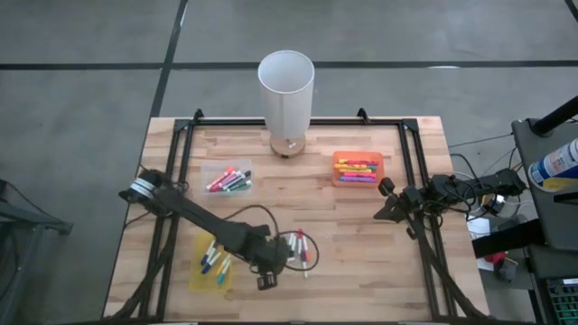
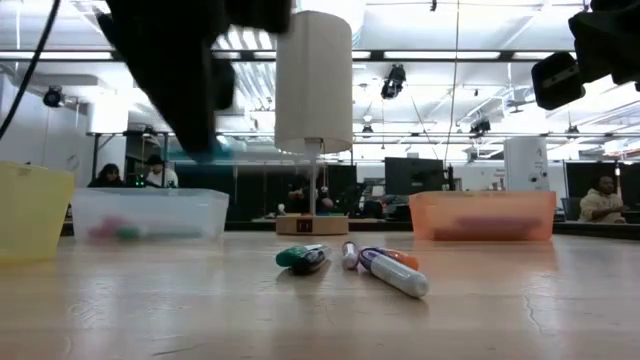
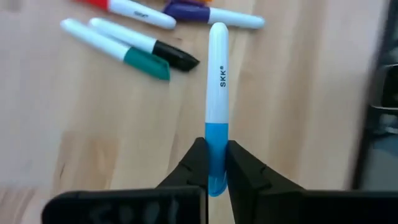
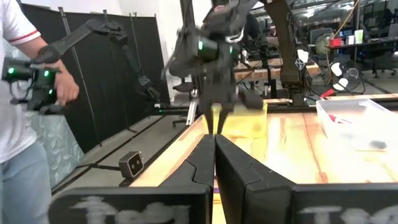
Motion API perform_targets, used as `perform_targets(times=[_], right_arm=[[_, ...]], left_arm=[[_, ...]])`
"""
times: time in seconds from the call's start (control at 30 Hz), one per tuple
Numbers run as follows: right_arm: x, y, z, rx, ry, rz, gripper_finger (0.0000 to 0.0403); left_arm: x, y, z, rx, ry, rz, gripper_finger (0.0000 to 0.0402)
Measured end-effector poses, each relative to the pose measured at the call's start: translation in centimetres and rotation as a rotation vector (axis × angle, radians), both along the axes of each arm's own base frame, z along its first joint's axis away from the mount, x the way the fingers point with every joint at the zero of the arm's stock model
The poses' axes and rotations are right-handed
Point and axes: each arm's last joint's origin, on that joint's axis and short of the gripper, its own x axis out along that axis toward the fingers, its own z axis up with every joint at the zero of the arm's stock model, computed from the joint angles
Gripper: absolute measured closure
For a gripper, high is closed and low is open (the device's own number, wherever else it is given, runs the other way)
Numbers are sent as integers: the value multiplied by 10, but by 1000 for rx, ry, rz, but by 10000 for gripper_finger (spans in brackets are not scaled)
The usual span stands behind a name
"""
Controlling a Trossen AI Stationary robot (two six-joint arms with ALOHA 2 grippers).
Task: Pick & Place Markers
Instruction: Put the small light blue highlighter pen into the yellow bin
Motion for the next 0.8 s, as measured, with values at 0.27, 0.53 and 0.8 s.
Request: perform_targets(times=[0.27,0.53,0.8], right_arm=[[0,0,0,0,-1,0,394],[0,0,0,0,0,0,394],[0,0,0,0,0,0,394]], left_arm=[[-63,-2,66,-35,-7,164,377],[-123,-13,89,-17,36,340,377],[-140,-27,57,-9,115,404,377]])
